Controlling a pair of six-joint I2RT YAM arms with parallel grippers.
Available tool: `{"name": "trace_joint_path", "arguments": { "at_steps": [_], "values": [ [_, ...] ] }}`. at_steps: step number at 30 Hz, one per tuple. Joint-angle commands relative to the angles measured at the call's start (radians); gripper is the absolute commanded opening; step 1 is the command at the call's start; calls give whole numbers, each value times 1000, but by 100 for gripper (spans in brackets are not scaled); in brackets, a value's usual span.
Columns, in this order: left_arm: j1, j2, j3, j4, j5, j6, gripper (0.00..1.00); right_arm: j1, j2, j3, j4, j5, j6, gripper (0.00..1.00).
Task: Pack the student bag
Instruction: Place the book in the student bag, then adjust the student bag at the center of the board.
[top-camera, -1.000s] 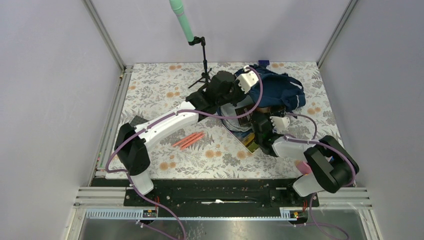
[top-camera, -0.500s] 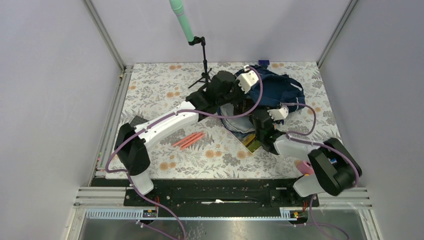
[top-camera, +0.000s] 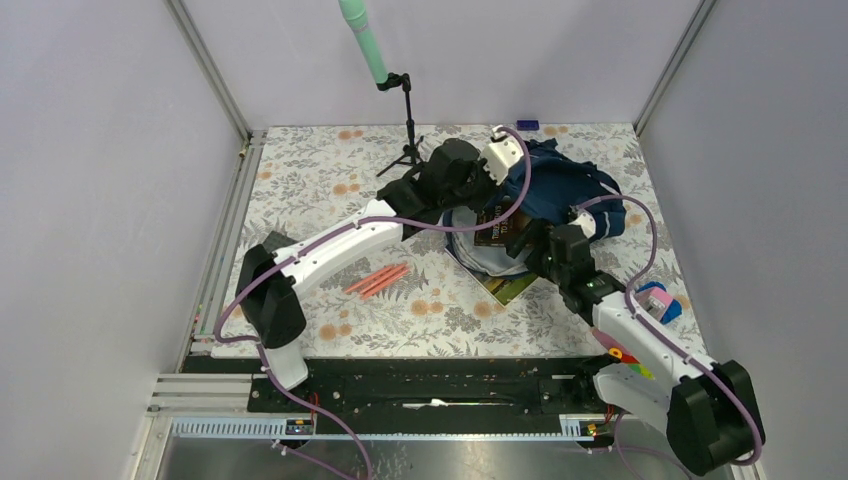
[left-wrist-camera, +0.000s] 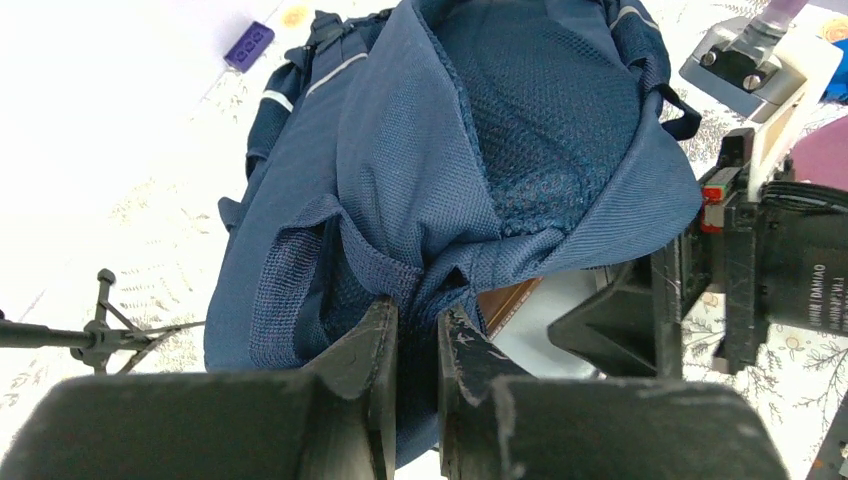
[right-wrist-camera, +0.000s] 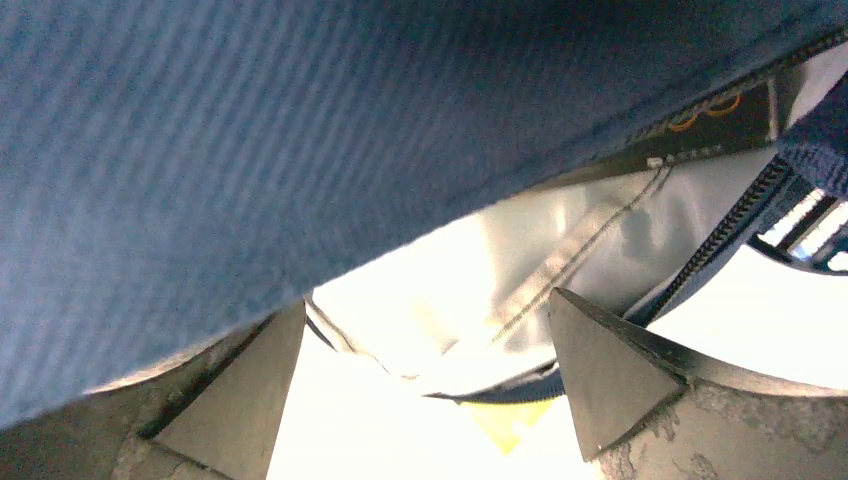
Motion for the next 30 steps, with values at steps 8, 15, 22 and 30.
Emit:
{"name": "trace_joint_path", "arguments": {
  "at_steps": [8,15,22,30],
  "values": [
    [43,8,77,81,-27,-32,0,-33,-180,85,-232,-412,-312,93],
    [56,11,87,66,40,-25,0,-32,-353,134,-304,-580,-523,93],
    [63,31,121,26,80,-15,0,-32,-412,300,-430,-583,-612,93],
    [67,5,100,14,176,-8,0,-32,-356,355,-357,-306,-845,95]
  ]
}}
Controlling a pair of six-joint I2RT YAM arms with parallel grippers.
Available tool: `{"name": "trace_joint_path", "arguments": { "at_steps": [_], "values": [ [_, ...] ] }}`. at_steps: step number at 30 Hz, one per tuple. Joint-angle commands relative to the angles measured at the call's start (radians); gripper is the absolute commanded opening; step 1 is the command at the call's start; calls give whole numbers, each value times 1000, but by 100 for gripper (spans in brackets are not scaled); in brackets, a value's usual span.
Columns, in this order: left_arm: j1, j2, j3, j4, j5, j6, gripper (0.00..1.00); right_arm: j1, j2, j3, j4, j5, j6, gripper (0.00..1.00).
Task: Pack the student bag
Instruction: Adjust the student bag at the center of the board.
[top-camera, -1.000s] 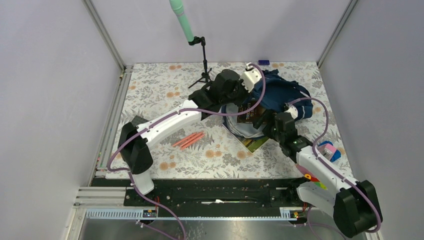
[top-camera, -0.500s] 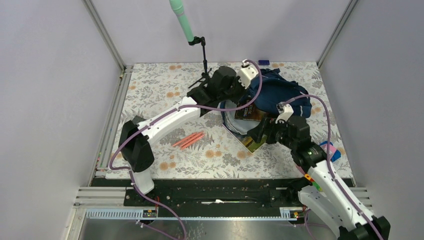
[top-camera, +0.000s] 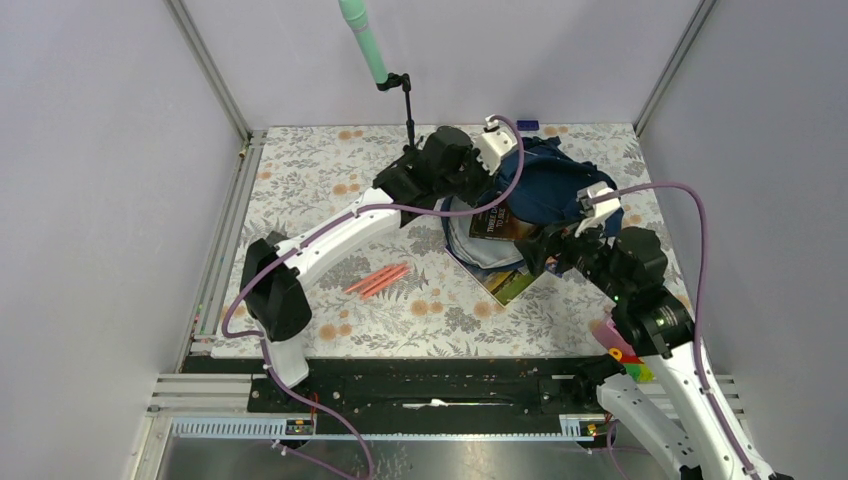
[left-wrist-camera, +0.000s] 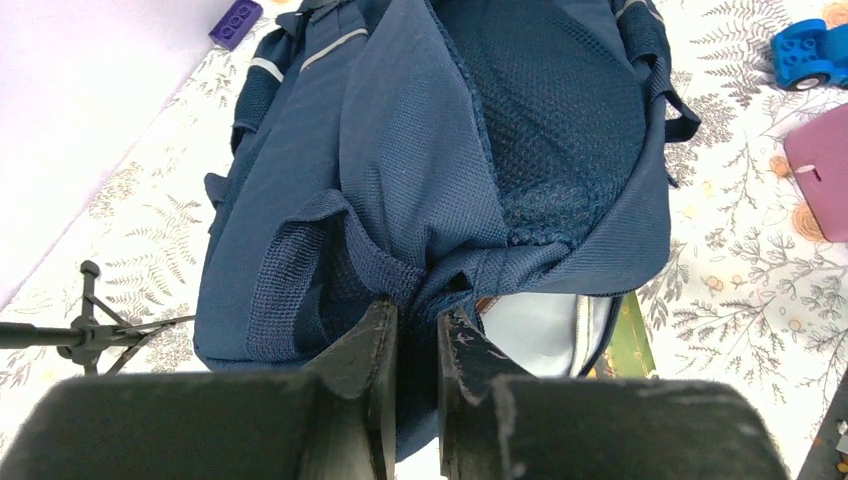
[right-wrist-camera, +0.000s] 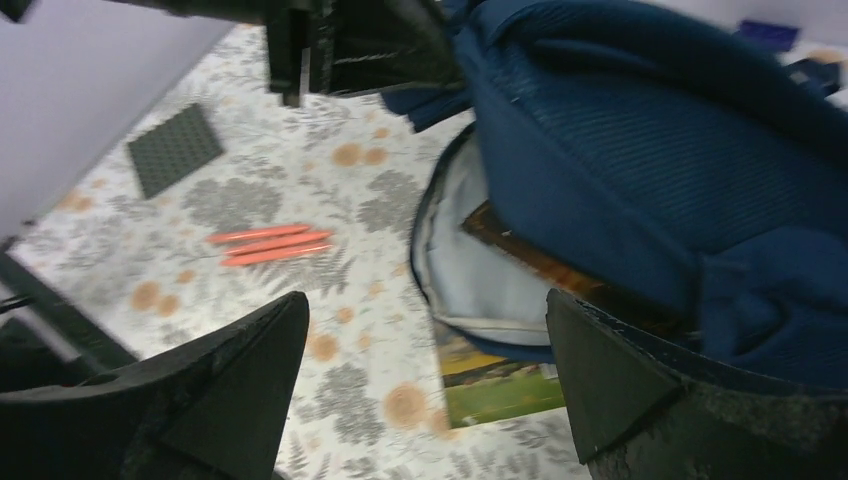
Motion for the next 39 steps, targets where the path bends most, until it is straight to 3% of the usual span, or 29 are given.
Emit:
{"name": "trace_joint_path", "arguments": {
  "at_steps": [1,8,16,19,20,21,22,24,25,27,33,39],
  "values": [
    [8,-38,39,80,94,-2,0,-4,95,41,68,124,-196,94],
    [8,-37,43,72,108,-14,0,-3,251,36,256,153,-345,94],
    [8,-53,30,67,129,-14,0,-3,406,38,423,362,-497,95],
    [8,-68,14,94,123,-26,2,-4,430,36,493,367,-484,78],
    [8,-74,8,110,125,-30,6,-4,440,44,499,367,-480,70],
    [8,-84,1,122,130,-36,17,-4,450,54,500,375,-474,55],
    [8,-94,-7,136,134,-40,32,-4,458,68,504,405,-463,32],
    [8,-127,-39,166,131,-46,69,-4,475,90,523,501,-444,5],
    [8,-147,-66,191,121,-51,81,-5,485,104,532,555,-444,0],
    [8,-208,-142,257,88,-68,97,-8,506,153,531,644,-424,0],
    [8,-440,-507,542,1,-163,99,-39,579,296,482,766,-323,0],
    [13,-480,-711,521,-153,-295,99,-52,635,380,460,762,-291,0]
  ]
}}
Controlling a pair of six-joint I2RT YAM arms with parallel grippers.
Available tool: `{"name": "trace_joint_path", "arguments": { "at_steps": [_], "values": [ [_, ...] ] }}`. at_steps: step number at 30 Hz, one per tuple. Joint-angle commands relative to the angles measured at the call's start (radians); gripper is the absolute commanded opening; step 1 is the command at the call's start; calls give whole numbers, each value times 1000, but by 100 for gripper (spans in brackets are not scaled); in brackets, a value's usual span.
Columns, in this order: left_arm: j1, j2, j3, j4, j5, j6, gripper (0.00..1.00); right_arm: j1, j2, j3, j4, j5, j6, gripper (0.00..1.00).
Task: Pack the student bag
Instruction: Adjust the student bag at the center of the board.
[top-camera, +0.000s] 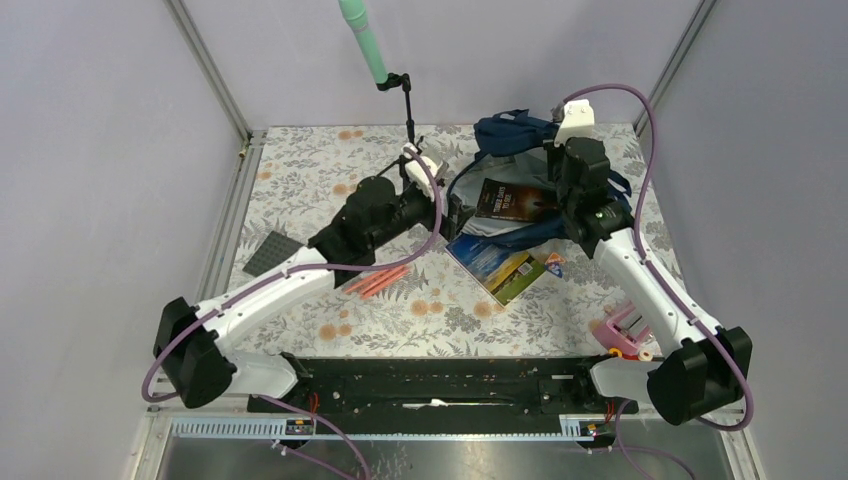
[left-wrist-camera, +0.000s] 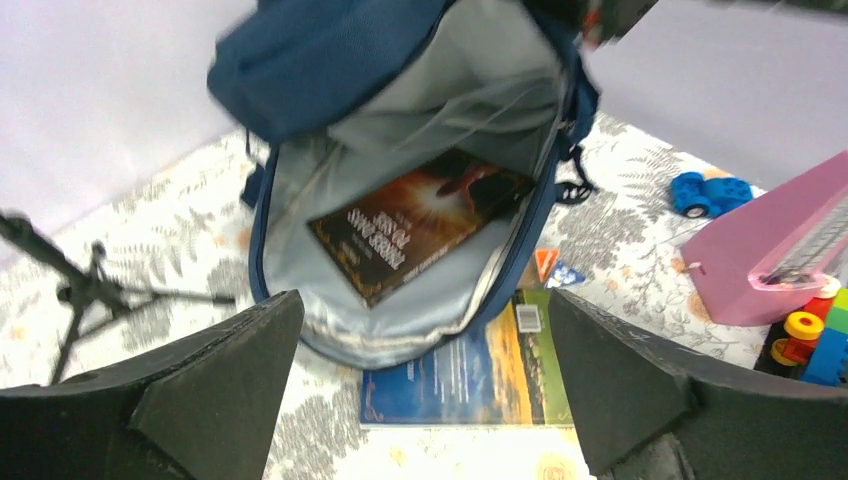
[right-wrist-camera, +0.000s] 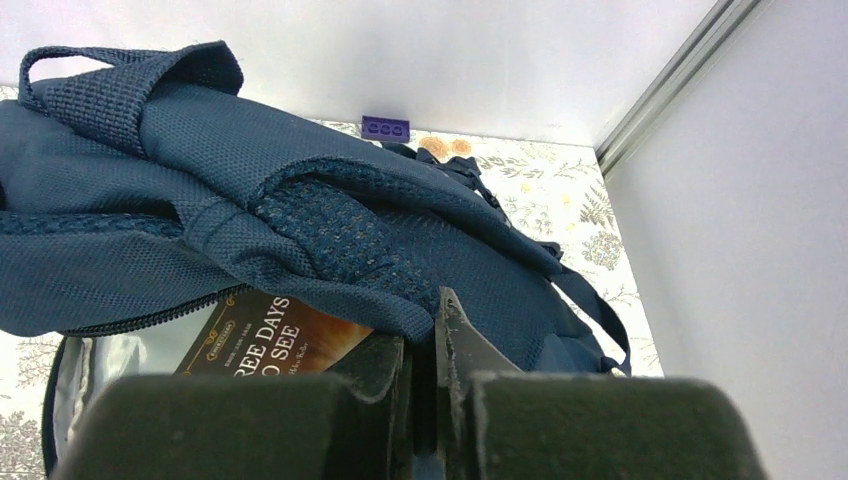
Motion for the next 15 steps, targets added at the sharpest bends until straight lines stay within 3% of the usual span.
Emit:
{"name": "trace_joint_path", "arguments": {
  "at_steps": [1,5,15],
  "values": [
    [8,26,-131,54,-153,-161,99,-18,-3,94,73,102,56,0],
    [43,73,-221,105,-137,-284,99,-26,-2,92,67,75,105,0],
    [164,261,-218,170,-38,-565,94,-29,-29,63,50,43,169,0]
  ]
}}
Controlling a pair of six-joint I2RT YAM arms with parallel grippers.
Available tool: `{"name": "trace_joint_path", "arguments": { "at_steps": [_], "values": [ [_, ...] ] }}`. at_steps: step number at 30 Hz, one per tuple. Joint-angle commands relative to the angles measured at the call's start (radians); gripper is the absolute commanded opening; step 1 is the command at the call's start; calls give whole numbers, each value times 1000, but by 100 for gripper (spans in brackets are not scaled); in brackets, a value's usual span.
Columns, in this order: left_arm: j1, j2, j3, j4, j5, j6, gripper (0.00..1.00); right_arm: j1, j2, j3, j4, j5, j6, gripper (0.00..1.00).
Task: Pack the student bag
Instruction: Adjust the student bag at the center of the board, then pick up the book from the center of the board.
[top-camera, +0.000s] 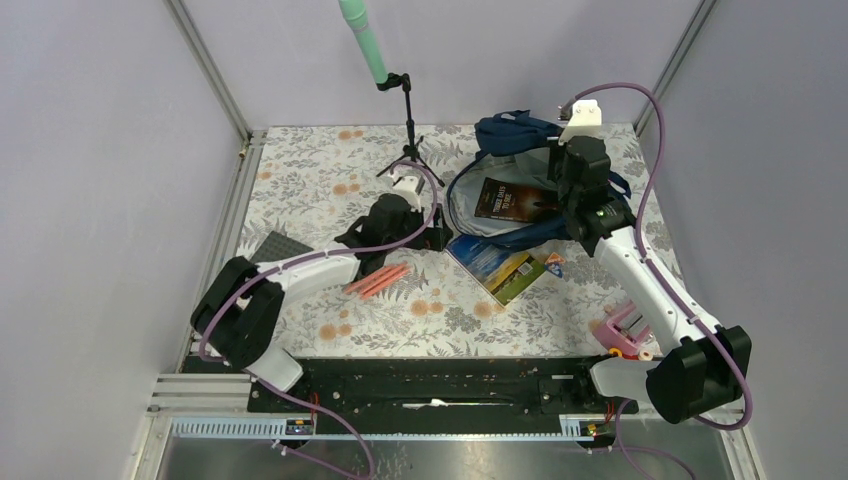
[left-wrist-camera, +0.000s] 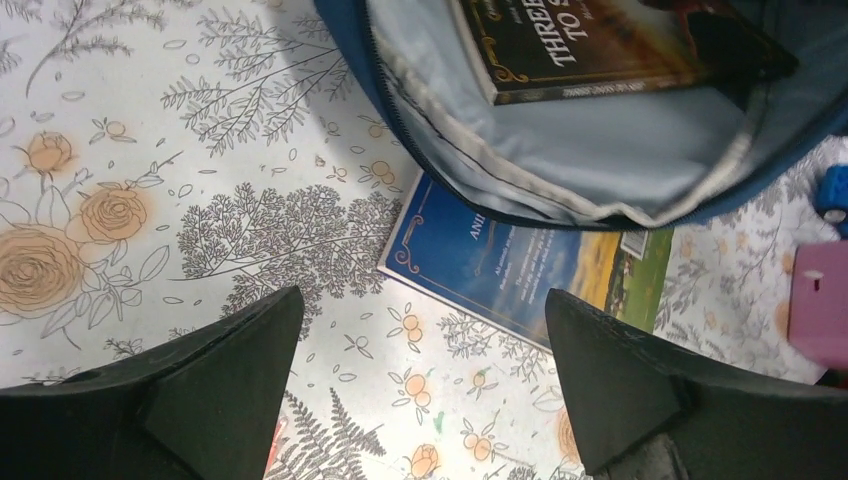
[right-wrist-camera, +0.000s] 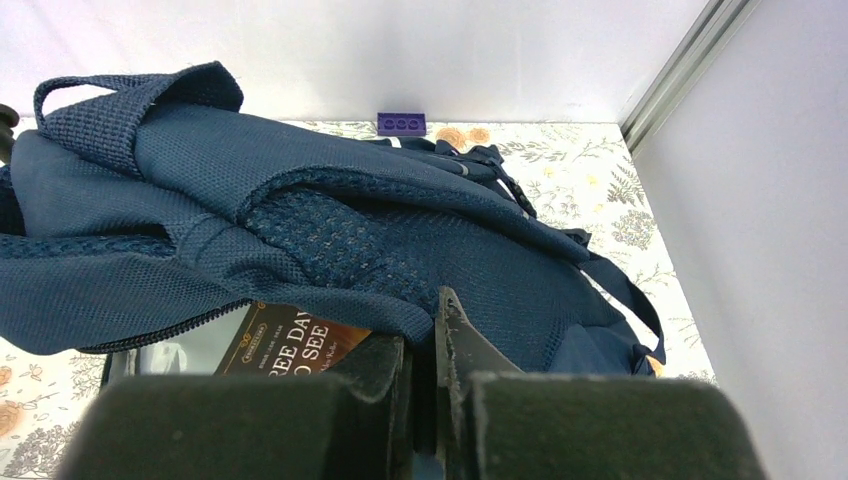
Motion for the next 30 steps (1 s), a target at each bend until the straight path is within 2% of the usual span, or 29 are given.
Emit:
{"name": "trace_joint_path", "arguments": {
  "at_steps": [1,8,14,18,24,30],
  "values": [
    [51,57,6,154,72,-191,93,-18,-46,42,70,41,54,0],
    [60,174,27,225,179,-274,89,-24,-50,36,59,32,73,0],
    [64,246,24,258,188,-334,87,-26,-51,36,58,15,101,0],
    [79,291,22,310,208,-375,82,-26,-57,34,59,7,103,0],
    [80,335,58,301,223,-391,73,-27,-58,28,58,-1,113,0],
    [80,356,39,359,257,-430,70,-27,-49,31,58,-12,128,0]
  ]
}}
